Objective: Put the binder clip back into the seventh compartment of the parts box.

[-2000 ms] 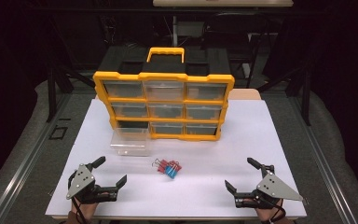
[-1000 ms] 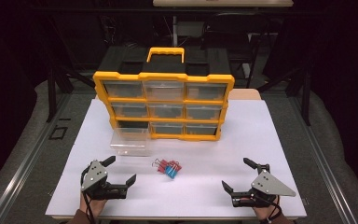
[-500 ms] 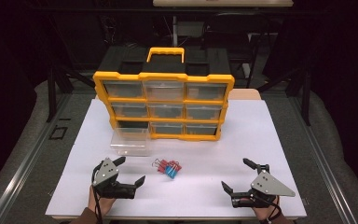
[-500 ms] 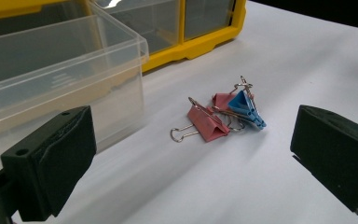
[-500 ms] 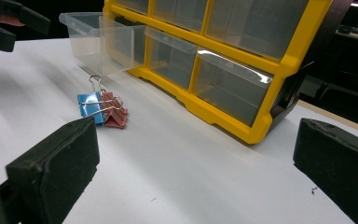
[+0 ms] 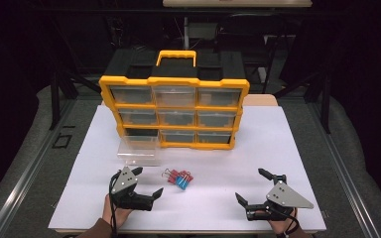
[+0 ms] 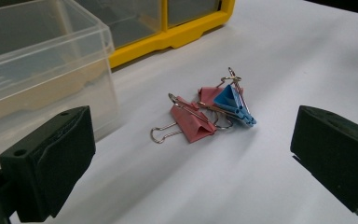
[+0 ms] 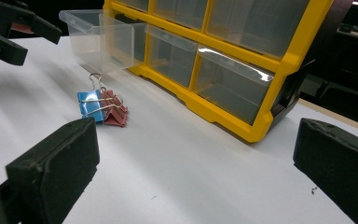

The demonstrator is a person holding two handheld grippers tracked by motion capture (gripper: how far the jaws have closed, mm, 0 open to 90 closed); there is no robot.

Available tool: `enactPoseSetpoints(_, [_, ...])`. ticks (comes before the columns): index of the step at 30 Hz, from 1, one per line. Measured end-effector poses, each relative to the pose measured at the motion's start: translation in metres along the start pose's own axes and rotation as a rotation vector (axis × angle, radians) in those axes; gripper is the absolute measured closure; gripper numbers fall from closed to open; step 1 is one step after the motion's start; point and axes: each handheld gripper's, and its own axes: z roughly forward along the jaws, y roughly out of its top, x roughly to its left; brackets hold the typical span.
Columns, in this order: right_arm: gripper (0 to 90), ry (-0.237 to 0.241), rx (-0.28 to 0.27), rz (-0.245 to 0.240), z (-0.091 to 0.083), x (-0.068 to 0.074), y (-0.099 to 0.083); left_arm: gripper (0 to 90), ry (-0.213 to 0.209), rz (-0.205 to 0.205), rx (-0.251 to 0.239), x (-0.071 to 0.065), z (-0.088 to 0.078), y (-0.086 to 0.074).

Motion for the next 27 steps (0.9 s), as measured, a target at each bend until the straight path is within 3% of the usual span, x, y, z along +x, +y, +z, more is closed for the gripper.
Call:
enactPoseSetpoints(6, [0.0,-0.003,0.005,-0.001,0.0,0.0,0.0,0.0,0.005,0.007,0.034,-0.005,0.013,0.001])
enactPoseSetpoints(10, [0.0,-0.008,0.01,0.0,-0.001,0.0,-0.001,7.6,0.005,0.005,0.045,-0.007,0.02,0.001])
enactPoseSetpoints(13, [0.0,-0.01,0.014,0.001,-0.002,0.0,-0.001,14.6,0.001,-0.023,0.05,-0.008,0.023,0.001])
enactPoseSetpoints(16, [0.0,-0.01,0.015,0.0,-0.002,0.0,-0.001,16.2,0.012,-0.008,0.061,-0.009,0.026,0.003])
enactPoseSetpoints(27, [0.0,-0.007,0.021,-0.007,0.0,0.0,-0.001,28.3,0.033,-0.015,0.086,-0.008,0.036,0.004])
